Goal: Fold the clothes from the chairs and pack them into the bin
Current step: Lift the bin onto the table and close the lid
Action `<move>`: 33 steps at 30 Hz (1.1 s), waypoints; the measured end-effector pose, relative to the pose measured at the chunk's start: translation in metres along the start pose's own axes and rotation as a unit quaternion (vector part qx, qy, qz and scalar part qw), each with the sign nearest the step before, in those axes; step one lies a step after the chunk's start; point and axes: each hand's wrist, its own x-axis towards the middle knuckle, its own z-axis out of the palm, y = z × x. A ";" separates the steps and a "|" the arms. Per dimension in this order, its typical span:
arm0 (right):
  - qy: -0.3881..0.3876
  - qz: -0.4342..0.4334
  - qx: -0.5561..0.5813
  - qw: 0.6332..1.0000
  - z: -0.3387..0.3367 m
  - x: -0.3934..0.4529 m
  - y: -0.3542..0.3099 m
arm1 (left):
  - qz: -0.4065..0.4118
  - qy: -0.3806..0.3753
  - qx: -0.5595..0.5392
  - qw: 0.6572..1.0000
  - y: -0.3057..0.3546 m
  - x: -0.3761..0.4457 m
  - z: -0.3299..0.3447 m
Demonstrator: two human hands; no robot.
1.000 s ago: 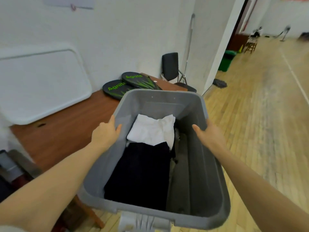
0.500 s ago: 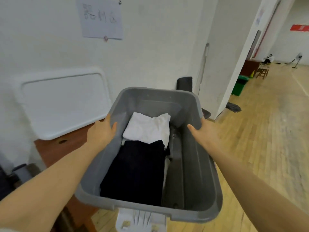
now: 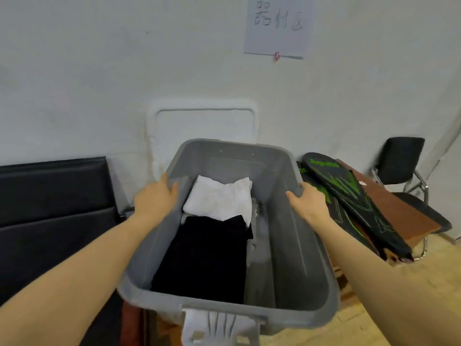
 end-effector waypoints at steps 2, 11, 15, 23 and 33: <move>-0.027 -0.026 0.000 0.999 0.011 0.030 -0.007 | -0.039 0.015 0.006 0.999 -0.002 0.005 0.002; -0.204 -0.156 -0.050 0.965 0.056 0.142 -0.023 | -0.208 0.035 0.061 0.976 0.021 0.013 0.019; -0.200 -0.169 -0.075 0.962 0.061 0.165 -0.026 | -0.233 0.027 0.079 0.969 0.040 0.021 0.022; -0.141 -0.173 -0.160 0.961 0.063 0.181 -0.023 | -0.218 0.017 0.134 0.967 0.055 0.045 0.030; -0.063 -0.321 -0.185 0.927 0.092 0.196 -0.103 | -0.069 0.039 0.173 0.982 0.072 0.118 0.031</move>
